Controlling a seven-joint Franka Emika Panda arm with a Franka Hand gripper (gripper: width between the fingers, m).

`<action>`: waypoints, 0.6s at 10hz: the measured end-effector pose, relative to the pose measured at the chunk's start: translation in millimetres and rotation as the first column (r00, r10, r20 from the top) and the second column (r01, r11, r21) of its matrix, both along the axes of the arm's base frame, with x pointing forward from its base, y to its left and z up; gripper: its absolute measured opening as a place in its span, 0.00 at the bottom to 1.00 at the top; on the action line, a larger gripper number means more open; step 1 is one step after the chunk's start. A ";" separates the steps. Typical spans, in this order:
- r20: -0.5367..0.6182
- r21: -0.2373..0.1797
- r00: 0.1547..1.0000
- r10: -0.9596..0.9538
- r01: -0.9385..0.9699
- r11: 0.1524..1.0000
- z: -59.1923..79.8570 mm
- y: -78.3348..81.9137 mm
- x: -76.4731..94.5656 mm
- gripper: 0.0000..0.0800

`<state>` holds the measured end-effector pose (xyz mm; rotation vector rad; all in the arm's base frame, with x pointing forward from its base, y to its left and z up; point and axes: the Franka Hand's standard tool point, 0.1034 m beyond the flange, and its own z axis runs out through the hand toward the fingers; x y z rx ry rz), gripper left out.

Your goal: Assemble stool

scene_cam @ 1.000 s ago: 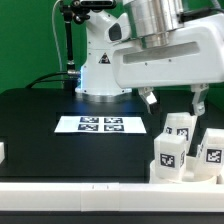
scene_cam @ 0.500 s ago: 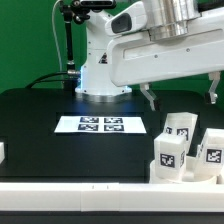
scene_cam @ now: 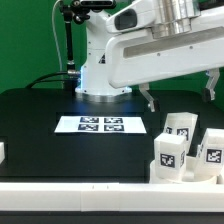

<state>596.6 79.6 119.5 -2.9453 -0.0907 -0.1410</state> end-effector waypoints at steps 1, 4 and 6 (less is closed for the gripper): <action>0.021 -0.015 0.993 0.118 -0.117 0.993 0.9 2.0 -0.7 0.81; 0.058 -0.075 0.909 0.413 -0.408 0.910 0.9 7.6 -1.9 0.81; 0.068 -0.095 0.858 0.509 -0.502 0.859 0.2 4.5 -1.8 0.81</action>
Offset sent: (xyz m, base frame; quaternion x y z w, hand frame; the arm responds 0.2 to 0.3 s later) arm -0.0065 0.0152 -0.0008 -0.0109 -0.0018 -0.3207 0.9471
